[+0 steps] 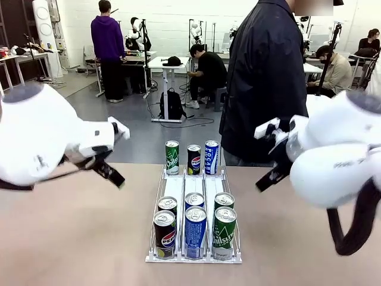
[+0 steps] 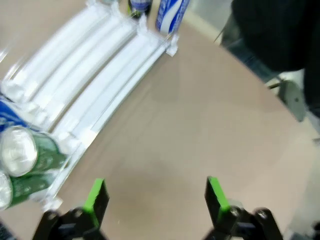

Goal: Retrieve and hand over the desired beverage to the person.
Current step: Pick up a can of the same type that the person held from the Automatic Can Dispenser.

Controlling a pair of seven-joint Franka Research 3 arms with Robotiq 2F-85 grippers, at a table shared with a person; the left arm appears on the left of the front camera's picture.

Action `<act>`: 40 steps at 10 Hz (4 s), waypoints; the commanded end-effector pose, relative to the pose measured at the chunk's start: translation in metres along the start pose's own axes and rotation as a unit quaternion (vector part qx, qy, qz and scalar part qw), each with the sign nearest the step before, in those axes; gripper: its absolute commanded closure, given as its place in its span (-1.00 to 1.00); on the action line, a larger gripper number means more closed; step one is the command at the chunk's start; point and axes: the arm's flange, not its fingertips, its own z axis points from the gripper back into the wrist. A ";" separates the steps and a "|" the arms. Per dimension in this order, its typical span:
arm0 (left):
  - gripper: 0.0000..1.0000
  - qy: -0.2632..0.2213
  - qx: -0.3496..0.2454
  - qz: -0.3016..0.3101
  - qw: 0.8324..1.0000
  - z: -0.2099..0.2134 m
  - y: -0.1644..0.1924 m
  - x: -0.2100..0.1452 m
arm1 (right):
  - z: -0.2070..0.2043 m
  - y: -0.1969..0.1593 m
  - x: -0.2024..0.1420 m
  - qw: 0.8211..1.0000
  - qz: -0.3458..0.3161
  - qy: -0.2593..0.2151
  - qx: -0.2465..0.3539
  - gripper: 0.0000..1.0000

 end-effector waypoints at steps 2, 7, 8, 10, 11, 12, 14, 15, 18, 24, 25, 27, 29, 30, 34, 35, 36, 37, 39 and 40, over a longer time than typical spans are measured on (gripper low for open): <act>-1.00 -0.007 0.011 -0.025 1.000 0.102 0.011 0.040 | 0.123 -0.006 0.030 1.000 -0.010 0.004 -0.006 -1.00; -1.00 -0.023 0.014 -0.018 0.999 0.149 0.010 0.051 | 0.175 -0.007 0.033 1.000 -0.008 -0.016 -0.012 -1.00; -1.00 -0.023 0.014 -0.018 0.999 0.149 0.010 0.051 | 0.175 -0.007 0.033 1.000 -0.008 -0.016 -0.012 -1.00; -1.00 -0.018 0.015 -0.020 1.000 0.157 0.009 0.051 | 0.185 -0.030 0.018 0.999 0.023 -0.010 0.037 -1.00; -1.00 -0.047 -0.074 -0.032 0.996 0.173 0.042 0.035 | 0.201 -0.061 -0.001 0.995 0.024 -0.029 0.094 -1.00; -1.00 -0.068 -0.130 -0.027 0.989 0.188 0.078 0.014 | 0.230 -0.106 -0.030 0.985 -0.006 -0.073 0.154 -1.00; -1.00 -0.111 -0.183 -0.007 0.977 0.203 0.126 -0.013 | 0.270 -0.166 -0.076 0.972 -0.060 -0.140 0.180 -1.00; -1.00 -0.125 -0.199 0.008 0.972 0.207 0.140 -0.028 | 0.284 -0.182 -0.095 0.968 -0.077 -0.160 0.177 -1.00; -1.00 -0.163 -0.211 0.064 0.962 0.221 0.178 -0.066 | 0.297 -0.193 -0.124 0.966 -0.100 -0.148 0.189 -1.00; -1.00 -0.173 -0.195 0.105 0.960 0.240 0.199 -0.091 | 0.294 -0.195 -0.139 0.968 -0.116 -0.122 0.188 -1.00; -1.00 -0.173 -0.195 0.105 0.960 0.240 0.199 -0.091 | 0.294 -0.195 -0.139 0.968 -0.116 -0.122 0.188 -1.00; -1.00 -0.173 -0.195 0.105 0.960 0.240 0.199 -0.091 | 0.294 -0.195 -0.139 0.968 -0.116 -0.122 0.188 -1.00; -1.00 -0.173 -0.195 0.105 0.960 0.240 0.199 -0.091 | 0.294 -0.195 -0.139 0.968 -0.116 -0.122 0.188 -1.00; -1.00 -0.173 -0.195 0.105 0.960 0.240 0.199 -0.091 | 0.294 -0.195 -0.139 0.968 -0.116 -0.122 0.188 -1.00; -1.00 -0.173 -0.195 0.105 0.960 0.240 0.199 -0.091 | 0.294 -0.195 -0.139 0.968 -0.116 -0.122 0.188 -1.00; -1.00 -0.173 -0.195 0.105 0.960 0.240 0.199 -0.091 | 0.294 -0.195 -0.139 0.968 -0.116 -0.122 0.188 -1.00; -1.00 -0.173 -0.195 0.105 0.960 0.240 0.199 -0.091 | 0.294 -0.195 -0.139 0.968 -0.116 -0.122 0.188 -1.00; -1.00 -0.173 -0.195 0.105 0.960 0.240 0.199 -0.091 | 0.294 -0.195 -0.139 0.968 -0.116 -0.122 0.188 -1.00; -1.00 -0.173 -0.195 0.105 0.960 0.240 0.199 -0.091 | 0.294 -0.195 -0.139 0.968 -0.116 -0.122 0.188 -1.00; -1.00 -0.173 -0.195 0.105 0.960 0.240 0.199 -0.091 | 0.294 -0.195 -0.139 0.968 -0.116 -0.122 0.188 -1.00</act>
